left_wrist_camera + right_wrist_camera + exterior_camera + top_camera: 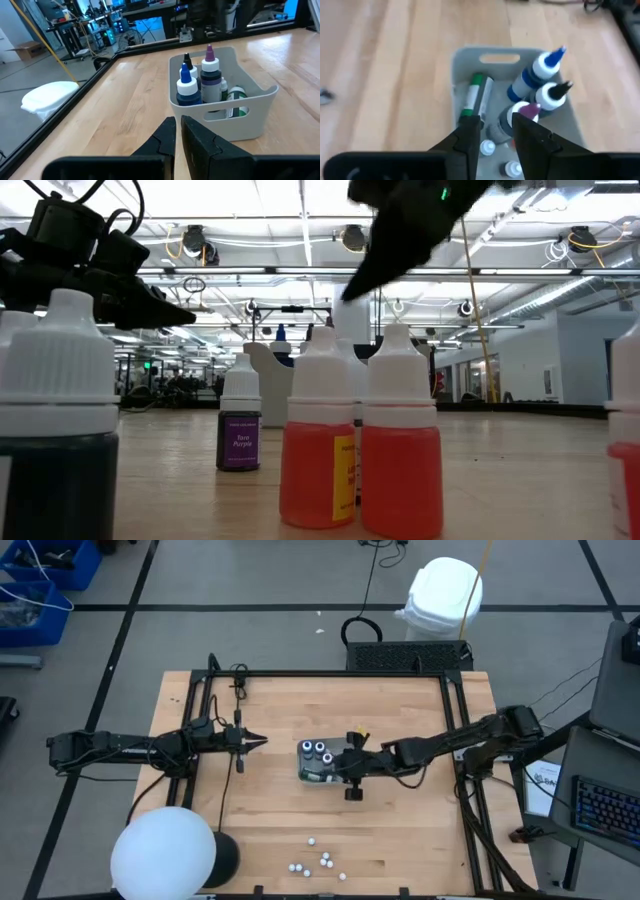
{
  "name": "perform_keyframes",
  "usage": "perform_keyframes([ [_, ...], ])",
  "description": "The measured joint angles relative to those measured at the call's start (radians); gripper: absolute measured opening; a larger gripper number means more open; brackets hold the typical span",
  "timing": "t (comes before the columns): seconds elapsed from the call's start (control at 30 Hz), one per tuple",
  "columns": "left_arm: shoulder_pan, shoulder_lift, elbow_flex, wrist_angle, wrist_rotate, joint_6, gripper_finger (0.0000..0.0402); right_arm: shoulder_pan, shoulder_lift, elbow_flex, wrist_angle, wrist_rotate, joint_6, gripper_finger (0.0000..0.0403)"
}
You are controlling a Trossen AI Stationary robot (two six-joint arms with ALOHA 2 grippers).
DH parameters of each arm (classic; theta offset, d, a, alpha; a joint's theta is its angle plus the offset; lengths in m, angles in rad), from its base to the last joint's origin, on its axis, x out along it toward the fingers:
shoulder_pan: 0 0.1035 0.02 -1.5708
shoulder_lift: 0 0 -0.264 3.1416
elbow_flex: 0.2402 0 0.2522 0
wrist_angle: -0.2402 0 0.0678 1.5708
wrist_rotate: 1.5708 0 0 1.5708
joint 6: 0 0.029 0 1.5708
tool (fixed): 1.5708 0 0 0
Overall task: Pick & Place food coloring
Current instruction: Put the small orange food coloring bottle into the gray bin
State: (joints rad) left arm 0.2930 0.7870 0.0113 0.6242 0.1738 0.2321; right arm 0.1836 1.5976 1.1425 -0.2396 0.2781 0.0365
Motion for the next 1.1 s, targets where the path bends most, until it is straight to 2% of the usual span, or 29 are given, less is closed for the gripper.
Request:
perform_keyframes([
  [0.17, 0.0, 0.0, 0.0, -0.002, 0.0, 0.0, 0.0035, 0.132, 0.003, 0.141, -0.108, 0.04, 0.001, 0.01],
  [0.23, 0.0, 0.0, 0.0, -0.006, 0.0, 0.0, 0.0035, 0.201, 0.029, 0.192, -0.101, 0.072, 0.019, 0.0098],
  [0.4, 0.0, 0.001, 0.0, -0.025, 0.0, -0.001, 0.0035, 0.348, 0.14, 0.322, -0.107, 0.089, 0.106, 0.0085],
  [0.53, 0.0, 0.005, 0.0, -0.022, -0.001, -0.007, 0.0035, 0.435, 0.262, 0.406, -0.109, 0.091, 0.114, 0.0077],
  [0.73, 0.0, 0.005, 0.0, -0.023, 0.0, -0.027, 0.0035, 0.485, 0.375, 0.426, -0.046, 0.09, 0.136, 0.0073],
  [0.9, 0.0, 0.005, 0.0, -0.025, 0.0, -0.024, 0.0035, 0.511, 0.393, 0.425, -0.069, 0.068, 0.208, 0.0076],
  [1.1, 0.0, 0.005, 0.0, -0.03, -0.001, -0.006, 0.0035, 0.556, 0.394, 0.412, -0.143, 0.058, 0.358, 0.011],
])
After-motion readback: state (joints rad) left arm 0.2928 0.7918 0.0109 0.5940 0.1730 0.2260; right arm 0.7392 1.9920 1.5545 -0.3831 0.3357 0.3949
